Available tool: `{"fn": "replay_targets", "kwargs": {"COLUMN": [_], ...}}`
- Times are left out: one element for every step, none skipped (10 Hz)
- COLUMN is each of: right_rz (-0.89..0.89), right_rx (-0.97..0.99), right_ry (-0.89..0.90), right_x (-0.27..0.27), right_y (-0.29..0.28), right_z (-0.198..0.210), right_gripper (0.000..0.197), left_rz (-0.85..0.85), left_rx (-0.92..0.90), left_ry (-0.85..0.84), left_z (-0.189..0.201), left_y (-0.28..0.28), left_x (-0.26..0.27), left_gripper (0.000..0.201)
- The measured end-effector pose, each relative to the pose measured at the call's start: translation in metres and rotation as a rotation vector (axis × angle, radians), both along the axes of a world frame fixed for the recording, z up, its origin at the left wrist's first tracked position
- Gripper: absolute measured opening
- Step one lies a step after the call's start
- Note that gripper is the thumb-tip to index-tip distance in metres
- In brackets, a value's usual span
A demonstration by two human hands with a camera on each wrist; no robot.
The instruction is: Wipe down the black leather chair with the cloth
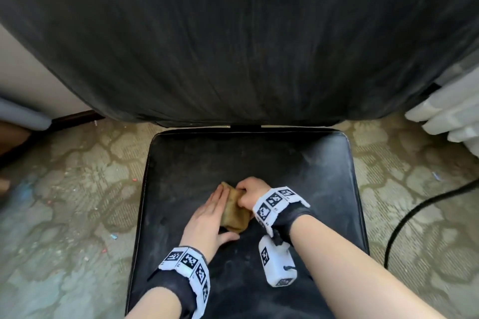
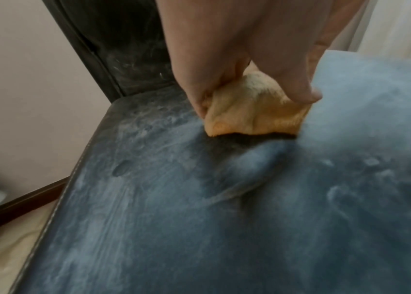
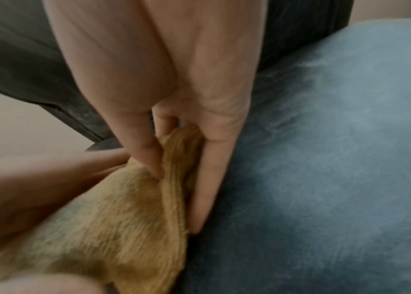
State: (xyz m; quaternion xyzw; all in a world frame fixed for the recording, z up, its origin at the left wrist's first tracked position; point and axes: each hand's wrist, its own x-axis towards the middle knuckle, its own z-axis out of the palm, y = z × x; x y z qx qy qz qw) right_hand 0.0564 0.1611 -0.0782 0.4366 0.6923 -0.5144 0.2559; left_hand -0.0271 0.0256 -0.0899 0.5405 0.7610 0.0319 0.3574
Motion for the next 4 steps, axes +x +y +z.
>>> {"fn": "replay_targets", "kwargs": {"right_rz": [0.108, 0.161, 0.221, 0.182], "right_rx": [0.091, 0.18, 0.283, 0.402], "right_ry": [-0.085, -0.163, -0.231, -0.201], "right_x": [-0.002, 0.005, 0.011, 0.018], "right_y": [-0.004, -0.01, -0.003, 0.005], "right_z": [0.01, 0.035, 0.076, 0.148], "right_gripper": [0.032, 0.043, 0.051, 0.021], "left_rz": [0.167, 0.215, 0.191, 0.155], "left_rx": [-0.063, -0.143, -0.146, -0.027], "left_ry": [-0.111, -0.126, -0.086, -0.001], "left_z": [0.015, 0.033, 0.062, 0.117], "left_y": [0.004, -0.001, 0.001, 0.008], "left_x": [0.008, 0.014, 0.01, 0.0], "left_gripper": [0.099, 0.102, 0.097, 0.081]}}
